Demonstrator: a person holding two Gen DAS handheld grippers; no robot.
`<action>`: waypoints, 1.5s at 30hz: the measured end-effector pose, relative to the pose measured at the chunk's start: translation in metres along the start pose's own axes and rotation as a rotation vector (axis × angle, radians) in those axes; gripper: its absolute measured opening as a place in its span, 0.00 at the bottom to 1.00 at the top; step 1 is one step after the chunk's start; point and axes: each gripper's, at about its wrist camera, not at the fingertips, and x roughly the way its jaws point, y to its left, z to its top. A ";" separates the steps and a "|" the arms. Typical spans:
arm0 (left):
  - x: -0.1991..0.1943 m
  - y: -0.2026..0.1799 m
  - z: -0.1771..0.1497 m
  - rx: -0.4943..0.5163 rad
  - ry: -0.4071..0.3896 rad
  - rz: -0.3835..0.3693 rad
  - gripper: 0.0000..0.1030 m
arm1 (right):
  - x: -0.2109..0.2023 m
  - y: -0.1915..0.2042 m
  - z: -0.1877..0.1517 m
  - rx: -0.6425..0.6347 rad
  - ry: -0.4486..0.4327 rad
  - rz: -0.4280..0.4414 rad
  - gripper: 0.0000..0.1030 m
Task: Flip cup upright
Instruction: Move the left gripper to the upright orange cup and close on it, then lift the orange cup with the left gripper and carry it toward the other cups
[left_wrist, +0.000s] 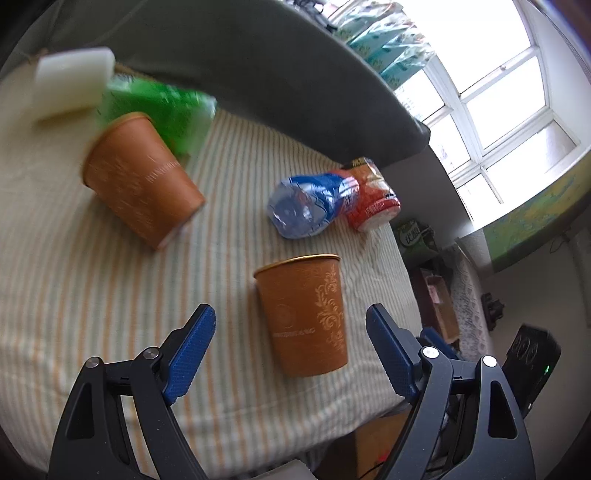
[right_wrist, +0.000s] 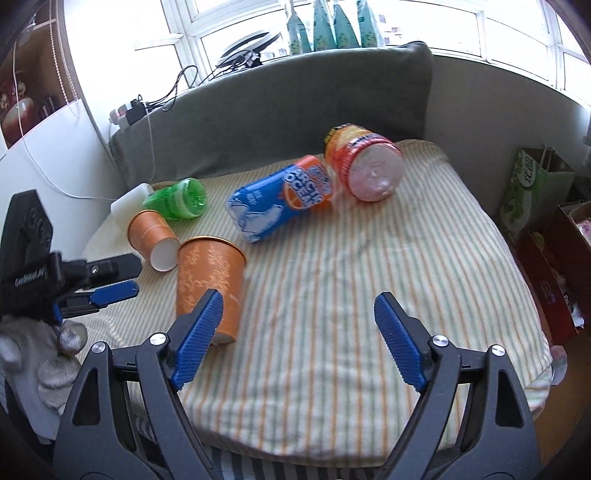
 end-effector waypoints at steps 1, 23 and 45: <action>0.004 0.000 0.002 -0.013 0.013 -0.010 0.81 | -0.001 -0.002 -0.001 0.005 0.000 -0.004 0.84; 0.051 0.005 0.018 -0.080 0.113 -0.012 0.80 | -0.005 -0.022 -0.009 0.018 -0.007 -0.038 0.84; 0.053 -0.002 0.020 -0.032 0.114 0.007 0.65 | -0.004 -0.032 -0.008 0.040 -0.010 -0.053 0.84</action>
